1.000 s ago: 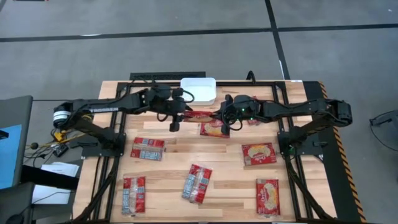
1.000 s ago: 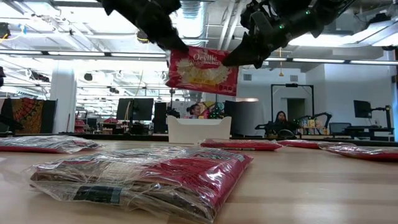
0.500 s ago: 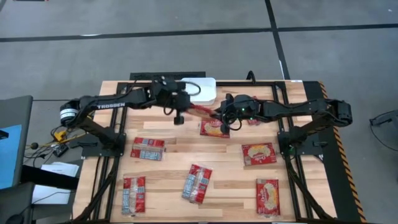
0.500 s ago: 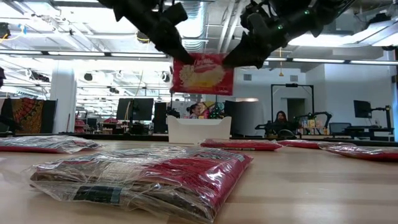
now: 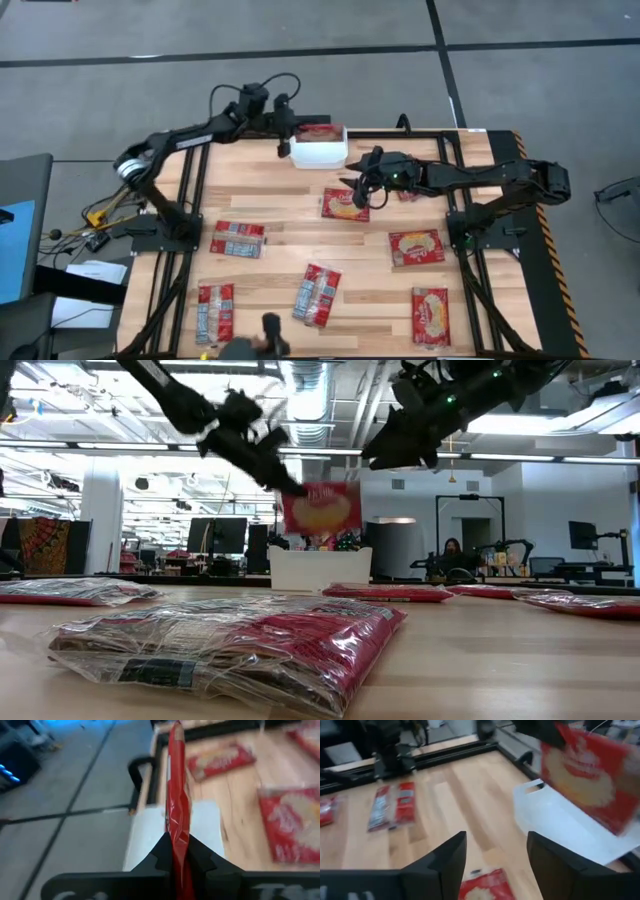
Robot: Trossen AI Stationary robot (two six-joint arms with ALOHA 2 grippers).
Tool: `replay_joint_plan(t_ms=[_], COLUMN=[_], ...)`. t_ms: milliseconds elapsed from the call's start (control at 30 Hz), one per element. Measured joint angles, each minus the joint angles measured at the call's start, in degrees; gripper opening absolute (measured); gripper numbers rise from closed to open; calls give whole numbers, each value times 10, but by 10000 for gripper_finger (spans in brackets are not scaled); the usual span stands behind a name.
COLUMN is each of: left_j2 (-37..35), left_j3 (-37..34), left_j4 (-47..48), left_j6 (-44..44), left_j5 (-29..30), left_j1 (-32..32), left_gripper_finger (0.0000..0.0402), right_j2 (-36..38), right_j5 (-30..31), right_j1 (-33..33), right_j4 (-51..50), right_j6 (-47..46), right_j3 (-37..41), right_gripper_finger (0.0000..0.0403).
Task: Sort popcorn bags into baskets
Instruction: Put the red popcorn bag into the white bin
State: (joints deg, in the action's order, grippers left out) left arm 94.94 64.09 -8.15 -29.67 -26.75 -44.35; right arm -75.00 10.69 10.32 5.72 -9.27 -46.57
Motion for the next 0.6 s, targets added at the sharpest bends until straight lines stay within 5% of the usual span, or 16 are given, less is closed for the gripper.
replay_joint_plan(t_ms=[233,600], left_j2=[94,138], left_j3=[0,0], left_j4=[-68,-115], left_j6=[-67,-31], left_j5=[61,32], left_j1=[-16,-52], left_gripper_finger=[16,21], right_j2=[-5,-5], right_j5=[1,46], right_j1=[-27,-48], right_j4=[-3,2], right_j6=[-14,-19], right_j3=[0,0], right_gripper_finger=[189,123])
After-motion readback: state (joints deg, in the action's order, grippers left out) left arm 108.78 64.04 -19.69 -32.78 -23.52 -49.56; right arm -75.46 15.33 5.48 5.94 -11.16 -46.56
